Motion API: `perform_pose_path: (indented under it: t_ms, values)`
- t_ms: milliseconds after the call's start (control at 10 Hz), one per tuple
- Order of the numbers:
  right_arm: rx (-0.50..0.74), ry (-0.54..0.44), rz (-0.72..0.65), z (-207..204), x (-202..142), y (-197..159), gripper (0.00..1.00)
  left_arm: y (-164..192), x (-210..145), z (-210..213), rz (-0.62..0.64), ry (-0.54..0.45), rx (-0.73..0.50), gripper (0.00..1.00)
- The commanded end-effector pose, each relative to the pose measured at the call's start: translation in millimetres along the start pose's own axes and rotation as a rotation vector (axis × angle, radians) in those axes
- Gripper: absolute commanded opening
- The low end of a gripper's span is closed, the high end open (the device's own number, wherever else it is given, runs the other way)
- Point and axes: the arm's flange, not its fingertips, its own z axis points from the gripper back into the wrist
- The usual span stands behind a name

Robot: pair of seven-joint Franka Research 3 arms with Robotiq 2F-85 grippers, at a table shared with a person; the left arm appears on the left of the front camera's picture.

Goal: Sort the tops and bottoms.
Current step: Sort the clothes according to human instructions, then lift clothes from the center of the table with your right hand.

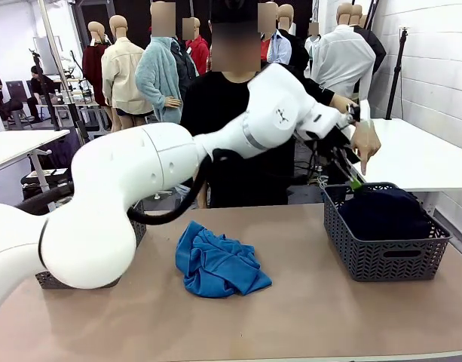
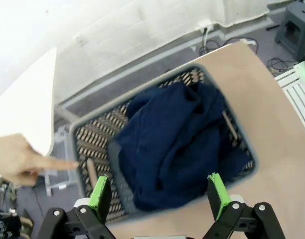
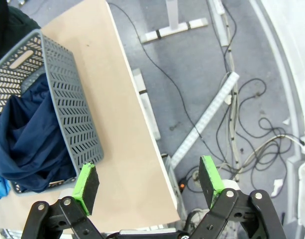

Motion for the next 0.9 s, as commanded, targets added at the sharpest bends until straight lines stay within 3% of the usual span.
perform_pose_path:
  t_ms: [0, 500, 800]
  values:
    - [-0.016, 0.015, 0.008, 1, -1, 0, 1.0, 15, 3, 38, 0.064, 0.119, 0.048, 1.0]
    - [-0.016, 0.015, 0.008, 1, -1, 0, 1.0, -123, -40, 167, 0.322, 0.492, 0.234, 1.0]
    - [-0.016, 0.015, 0.008, 1, -1, 0, 1.0, -217, -82, 217, 0.624, 0.669, 0.403, 1.0]
